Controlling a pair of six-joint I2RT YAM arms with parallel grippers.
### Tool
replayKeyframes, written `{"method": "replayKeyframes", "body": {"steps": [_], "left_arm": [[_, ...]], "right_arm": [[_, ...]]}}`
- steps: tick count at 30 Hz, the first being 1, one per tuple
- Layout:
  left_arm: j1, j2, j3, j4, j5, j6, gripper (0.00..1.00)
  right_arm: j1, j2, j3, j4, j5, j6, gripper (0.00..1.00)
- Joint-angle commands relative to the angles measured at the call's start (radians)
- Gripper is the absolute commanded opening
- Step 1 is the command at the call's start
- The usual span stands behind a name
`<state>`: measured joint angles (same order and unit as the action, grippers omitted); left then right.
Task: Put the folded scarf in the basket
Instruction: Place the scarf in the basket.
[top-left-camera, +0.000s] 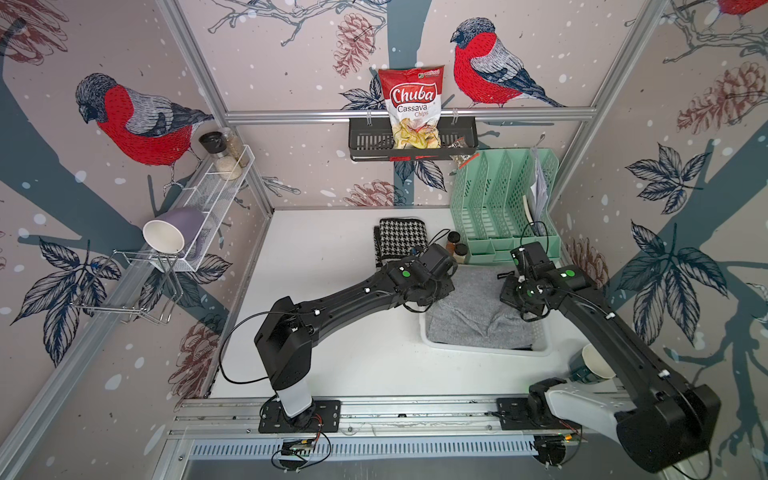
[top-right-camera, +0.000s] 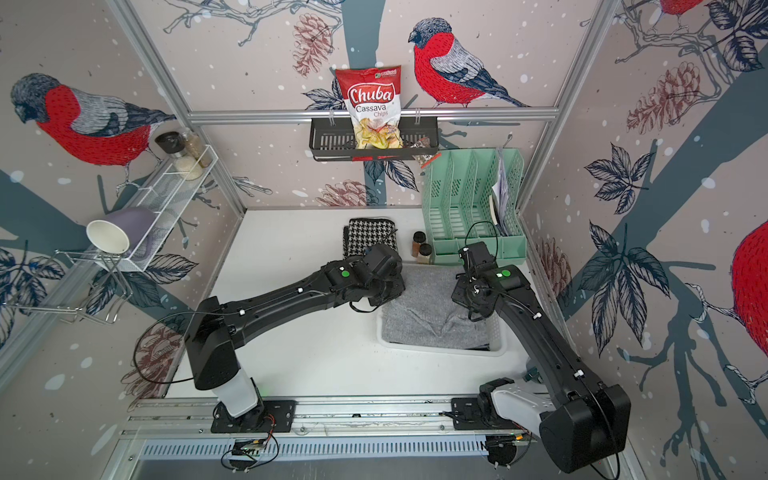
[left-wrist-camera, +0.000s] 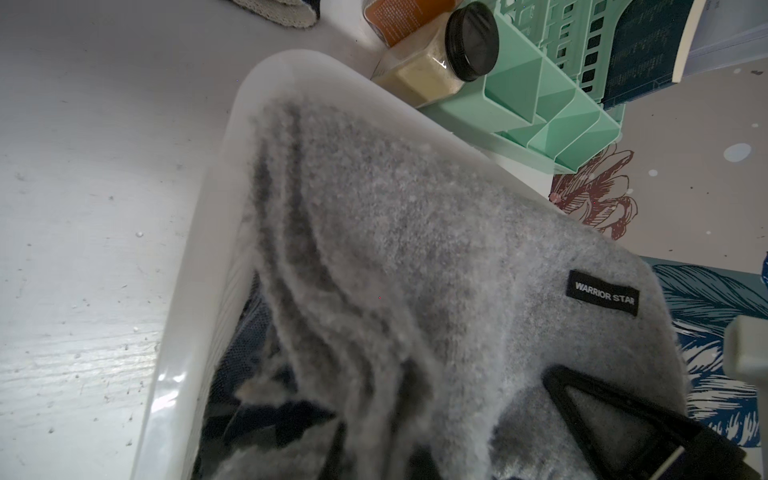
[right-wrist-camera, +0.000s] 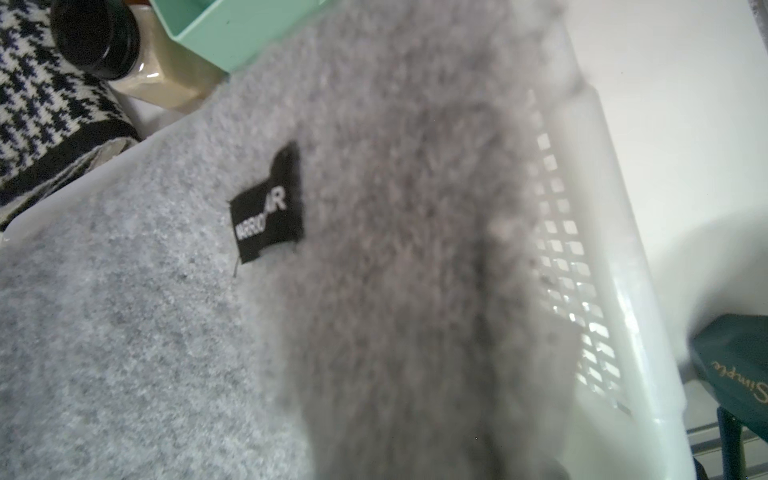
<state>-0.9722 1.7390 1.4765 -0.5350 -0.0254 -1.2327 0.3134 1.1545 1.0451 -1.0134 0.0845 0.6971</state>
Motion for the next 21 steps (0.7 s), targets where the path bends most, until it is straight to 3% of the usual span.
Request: {"method": "replayKeyframes", "body": {"steps": [1,21], "left_arm": [[-0.003,0.028,0.024,0.024,0.005,0.009,0.0],[-0.003,0.147,-0.036,0.065,0.004,0.016,0.0]], "right_arm": [[-0.041,0.008,-0.022,0.052,0.007,-0.048,0.0],[-0.103,0.094,-0.209,0.22,-0.036,-0.051,0.0]]}}
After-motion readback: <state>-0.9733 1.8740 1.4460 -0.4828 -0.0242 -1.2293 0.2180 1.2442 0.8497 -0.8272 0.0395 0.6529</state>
